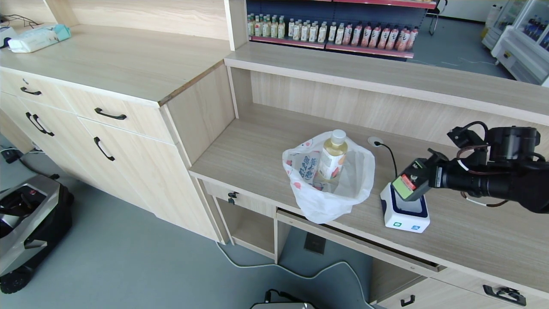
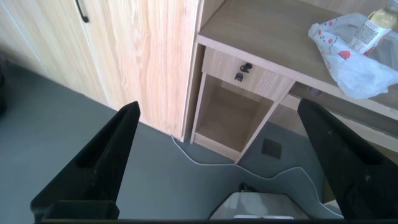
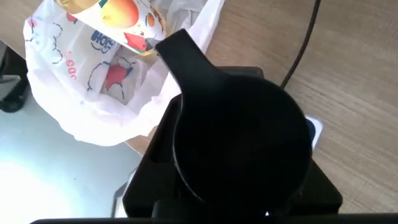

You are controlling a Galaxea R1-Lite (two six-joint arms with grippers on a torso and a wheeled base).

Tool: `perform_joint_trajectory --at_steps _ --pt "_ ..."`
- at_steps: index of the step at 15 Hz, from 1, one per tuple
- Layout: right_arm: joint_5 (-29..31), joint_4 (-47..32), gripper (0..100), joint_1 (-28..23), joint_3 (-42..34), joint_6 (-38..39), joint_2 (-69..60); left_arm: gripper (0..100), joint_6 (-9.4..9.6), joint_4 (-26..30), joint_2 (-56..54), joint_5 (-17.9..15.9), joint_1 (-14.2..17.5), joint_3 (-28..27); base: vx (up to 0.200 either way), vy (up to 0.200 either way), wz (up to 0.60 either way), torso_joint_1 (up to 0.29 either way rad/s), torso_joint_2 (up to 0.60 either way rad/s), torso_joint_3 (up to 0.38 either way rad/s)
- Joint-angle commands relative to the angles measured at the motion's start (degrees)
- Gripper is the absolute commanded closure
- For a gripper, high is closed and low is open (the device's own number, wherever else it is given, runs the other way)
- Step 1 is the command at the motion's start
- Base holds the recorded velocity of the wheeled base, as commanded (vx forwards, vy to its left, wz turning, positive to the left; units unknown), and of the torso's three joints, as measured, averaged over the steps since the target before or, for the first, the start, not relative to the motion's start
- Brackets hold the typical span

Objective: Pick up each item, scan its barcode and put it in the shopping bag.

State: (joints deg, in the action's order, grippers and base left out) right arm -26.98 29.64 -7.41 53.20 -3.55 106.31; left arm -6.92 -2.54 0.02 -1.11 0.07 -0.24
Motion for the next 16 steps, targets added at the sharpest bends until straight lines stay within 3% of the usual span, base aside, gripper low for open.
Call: perform_joint_trajectory --at_steps 1,4,9,11,16 --pt "0.0 0.0 100 -4.0 -8.5 -14.6 -11.5 0 -0.02 0.0 0.0 0.0 0.0 0.0 0.000 0.000 0.00 0.000 0.00 0.000" --pt "0.0 1.0 100 -5.3 -20.0 -28.4 -23.8 0 -0.02 0.0 0.0 0.0 0.0 0.0 0.000 0.000 0.00 0.000 0.00 0.000" --pt "0.0 6.3 100 -5.2 -23.2 -38.6 -27.5 0 -0.02 0.0 0.0 0.0 0.0 0.0 0.000 0.000 0.00 0.000 0.00 0.000" --pt "-0.2 8.0 100 -4.8 -23.5 -39.6 -27.7 0 -0.02 0.0 0.0 0.0 0.0 0.1 0.000 0.000 0.00 0.000 0.00 0.000" --pt "-2.6 18.2 100 1.9 -23.1 -40.0 -21.9 0 -0.02 0.0 0.0 0.1 0.0 0.0 0.000 0.000 0.60 0.000 0.00 0.000"
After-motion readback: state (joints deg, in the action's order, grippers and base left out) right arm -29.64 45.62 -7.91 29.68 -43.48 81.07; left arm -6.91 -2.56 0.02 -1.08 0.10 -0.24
